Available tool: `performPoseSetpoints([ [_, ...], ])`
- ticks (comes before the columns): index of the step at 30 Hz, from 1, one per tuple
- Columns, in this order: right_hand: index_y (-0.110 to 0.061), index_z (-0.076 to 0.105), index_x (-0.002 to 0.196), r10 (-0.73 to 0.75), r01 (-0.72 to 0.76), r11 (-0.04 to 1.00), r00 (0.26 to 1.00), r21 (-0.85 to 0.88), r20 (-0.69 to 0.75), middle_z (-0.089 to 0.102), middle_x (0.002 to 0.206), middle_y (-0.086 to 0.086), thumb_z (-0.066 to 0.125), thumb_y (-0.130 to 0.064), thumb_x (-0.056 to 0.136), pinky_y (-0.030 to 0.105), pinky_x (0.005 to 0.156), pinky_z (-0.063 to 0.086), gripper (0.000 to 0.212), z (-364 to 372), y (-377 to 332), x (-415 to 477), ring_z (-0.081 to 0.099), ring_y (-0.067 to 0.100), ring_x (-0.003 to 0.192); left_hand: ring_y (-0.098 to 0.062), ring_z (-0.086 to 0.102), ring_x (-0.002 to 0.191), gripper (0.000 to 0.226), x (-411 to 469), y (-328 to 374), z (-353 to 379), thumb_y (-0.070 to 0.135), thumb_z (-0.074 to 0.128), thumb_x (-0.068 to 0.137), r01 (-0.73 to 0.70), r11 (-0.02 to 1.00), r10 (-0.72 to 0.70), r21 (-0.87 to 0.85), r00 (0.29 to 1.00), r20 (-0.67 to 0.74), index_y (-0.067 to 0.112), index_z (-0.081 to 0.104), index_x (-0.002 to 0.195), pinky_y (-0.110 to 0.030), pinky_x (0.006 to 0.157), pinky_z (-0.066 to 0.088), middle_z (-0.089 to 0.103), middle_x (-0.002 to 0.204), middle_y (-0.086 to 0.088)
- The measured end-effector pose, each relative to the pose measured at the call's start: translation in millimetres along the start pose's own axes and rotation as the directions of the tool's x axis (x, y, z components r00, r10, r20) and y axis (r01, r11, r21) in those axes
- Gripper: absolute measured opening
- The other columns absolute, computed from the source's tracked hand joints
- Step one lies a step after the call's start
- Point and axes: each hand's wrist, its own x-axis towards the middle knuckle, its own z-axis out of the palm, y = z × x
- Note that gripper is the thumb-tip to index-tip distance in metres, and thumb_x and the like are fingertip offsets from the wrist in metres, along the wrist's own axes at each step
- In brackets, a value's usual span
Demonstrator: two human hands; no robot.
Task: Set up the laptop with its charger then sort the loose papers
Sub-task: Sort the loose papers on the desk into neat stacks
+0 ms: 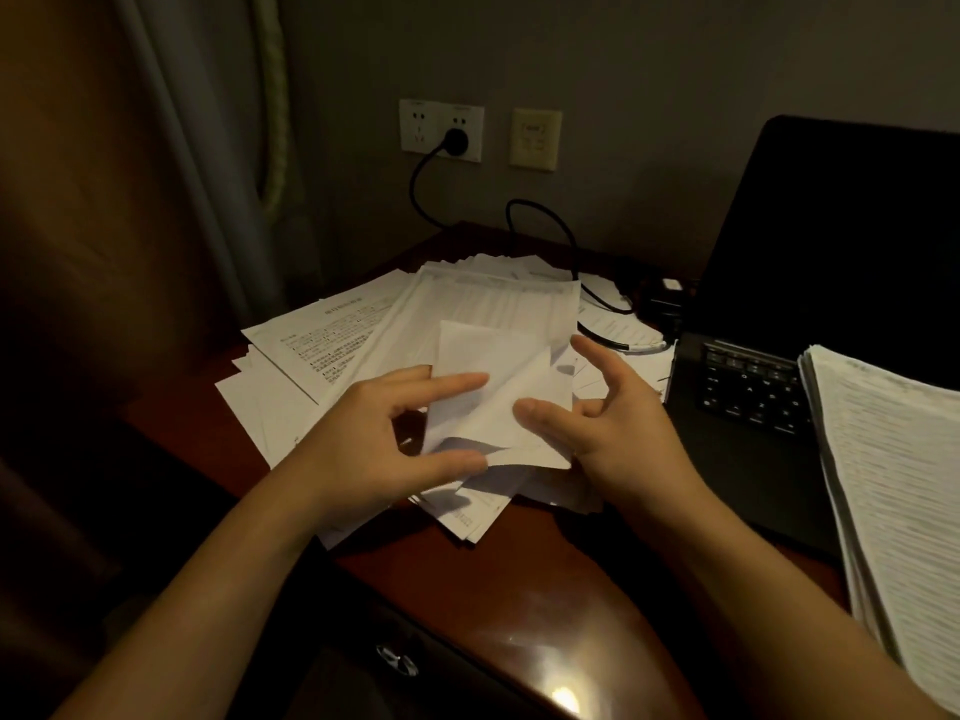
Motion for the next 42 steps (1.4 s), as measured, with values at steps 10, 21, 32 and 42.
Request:
performPoseSetpoints([
  [10,-0.036,0.028,0.155,-0.079,0.084,0.994,0.995,0.07,-0.068,0.072,0.073,0.011,0.071,-0.018,0.092,0.024,0.055,0.056,0.078,-4,0,1,0.065,0.029,0.065,-0.004,0.064,0.094,0.061,1,1,0,0.012,0.047,0.104,-0.072,0.997,0.07,-0.005,0.988,-0.137,0.067,0.043,0.13,-0.02,0.064,0.057,0.059,0.098,0.035],
  [21,-0.028,0.05,0.135,0.19,-0.196,0.802,0.979,0.564,0.069,0.07,0.113,0.017,0.056,-0.048,0.096,0.046,0.082,0.062,0.044,0,-13,4,0.075,0.03,0.093,-0.015,0.07,0.094,0.084,10,8,5,0.008,0.064,0.093,-0.044,0.966,0.015,-0.255,0.993,-0.113,0.056,0.019,0.147,-0.023,0.078,0.056,0.074,0.094,-0.001],
  [32,-0.021,0.063,0.117,0.013,-0.002,0.992,0.996,0.129,-0.085,0.075,0.106,-0.002,0.064,-0.002,0.09,0.045,0.089,0.059,0.033,-30,-5,6,0.073,0.019,0.097,0.0,0.05,0.123,0.044,31,23,3,0.033,0.062,0.095,0.192,0.945,-0.198,-0.266,0.98,0.002,0.045,0.053,0.137,-0.007,0.078,0.045,0.051,0.139,0.023],
  [42,-0.041,0.057,0.115,-0.2,0.201,0.96,0.979,0.197,-0.023,0.073,0.105,-0.02,0.052,-0.006,0.1,0.028,0.077,0.056,0.039,-43,-17,-1,0.071,0.003,0.097,-0.027,0.074,0.093,0.023,84,18,-36,0.028,0.062,0.097,0.38,0.717,-0.516,-0.585,0.853,-0.079,0.011,0.074,0.107,-0.041,0.081,0.055,0.075,0.107,-0.012],
])
